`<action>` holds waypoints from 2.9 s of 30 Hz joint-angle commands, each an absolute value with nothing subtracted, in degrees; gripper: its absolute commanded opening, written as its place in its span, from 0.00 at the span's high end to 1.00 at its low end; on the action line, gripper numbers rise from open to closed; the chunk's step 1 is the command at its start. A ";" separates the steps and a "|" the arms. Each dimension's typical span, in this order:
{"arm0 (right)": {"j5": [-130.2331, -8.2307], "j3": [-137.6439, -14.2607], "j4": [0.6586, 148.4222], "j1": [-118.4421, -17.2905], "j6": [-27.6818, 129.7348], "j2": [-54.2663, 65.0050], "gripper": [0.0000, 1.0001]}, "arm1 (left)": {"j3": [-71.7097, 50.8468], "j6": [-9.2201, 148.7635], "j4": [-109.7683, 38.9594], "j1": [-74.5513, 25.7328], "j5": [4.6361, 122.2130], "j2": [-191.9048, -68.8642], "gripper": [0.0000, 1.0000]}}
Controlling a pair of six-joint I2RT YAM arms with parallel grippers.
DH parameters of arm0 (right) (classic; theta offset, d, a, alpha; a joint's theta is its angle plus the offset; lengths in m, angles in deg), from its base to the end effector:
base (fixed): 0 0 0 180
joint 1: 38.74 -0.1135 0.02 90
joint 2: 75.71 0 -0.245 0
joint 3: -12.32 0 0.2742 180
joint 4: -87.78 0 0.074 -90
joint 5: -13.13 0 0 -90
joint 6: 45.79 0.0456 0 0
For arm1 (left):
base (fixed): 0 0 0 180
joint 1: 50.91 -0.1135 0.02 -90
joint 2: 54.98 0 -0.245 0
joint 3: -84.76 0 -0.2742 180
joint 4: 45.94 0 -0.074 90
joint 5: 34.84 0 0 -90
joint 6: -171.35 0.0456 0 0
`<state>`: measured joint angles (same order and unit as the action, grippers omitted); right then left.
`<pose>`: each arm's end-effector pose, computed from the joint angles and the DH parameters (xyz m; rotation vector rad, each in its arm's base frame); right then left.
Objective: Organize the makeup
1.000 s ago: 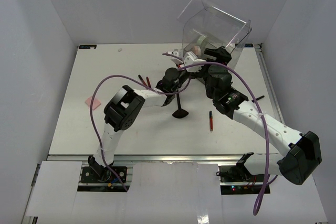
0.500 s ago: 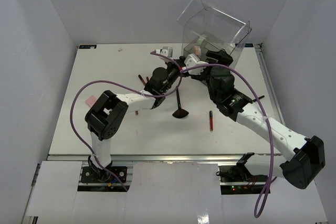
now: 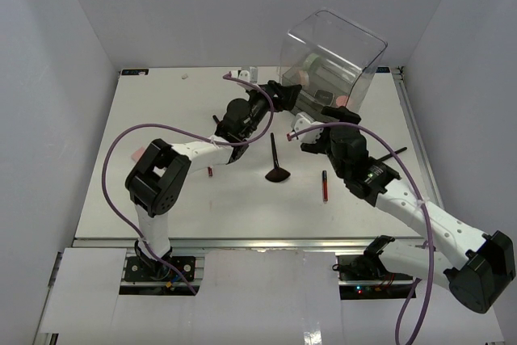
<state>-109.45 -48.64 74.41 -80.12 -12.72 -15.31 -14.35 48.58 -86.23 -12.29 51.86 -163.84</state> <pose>0.2284 0.1685 0.3043 -1.0663 1.4663 -0.7019 0.3596 -0.2839 0.2422 0.0219 1.4290 -1.0016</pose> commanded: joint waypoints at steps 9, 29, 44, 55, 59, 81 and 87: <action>-87.31 -37.58 60.16 -76.32 -1.64 -27.31 0.10 | -21.25 48.73 -85.60 -13.45 52.88 -159.60 0.02; -12.49 -52.54 51.17 -33.23 19.13 -10.38 0.04 | -12.03 51.66 -66.20 -17.77 77.67 -171.38 0.07; -9.20 -49.05 52.72 -28.49 16.83 -10.72 0.25 | 8.24 23.68 -71.66 -18.74 76.21 -188.18 0.28; -9.04 -48.80 52.81 -27.31 17.00 -11.50 0.25 | 14.75 18.82 -70.38 -19.04 76.85 -192.46 0.37; -8.93 -48.68 52.87 -26.90 17.29 -11.55 0.25 | 16.44 17.64 -69.51 -19.24 77.53 -194.03 0.46; -9.21 -47.80 53.58 -25.08 18.37 -11.88 0.25 | 2.57 14.62 -77.53 -20.86 80.79 -188.01 0.90; -9.44 -47.36 54.30 -24.76 18.89 -12.17 0.25 | -8.49 18.31 -79.81 -21.47 81.87 -181.42 0.91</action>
<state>-10.52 -47.81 52.48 -25.20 18.28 -10.79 -1.83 13.08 -80.52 -20.51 80.13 -187.79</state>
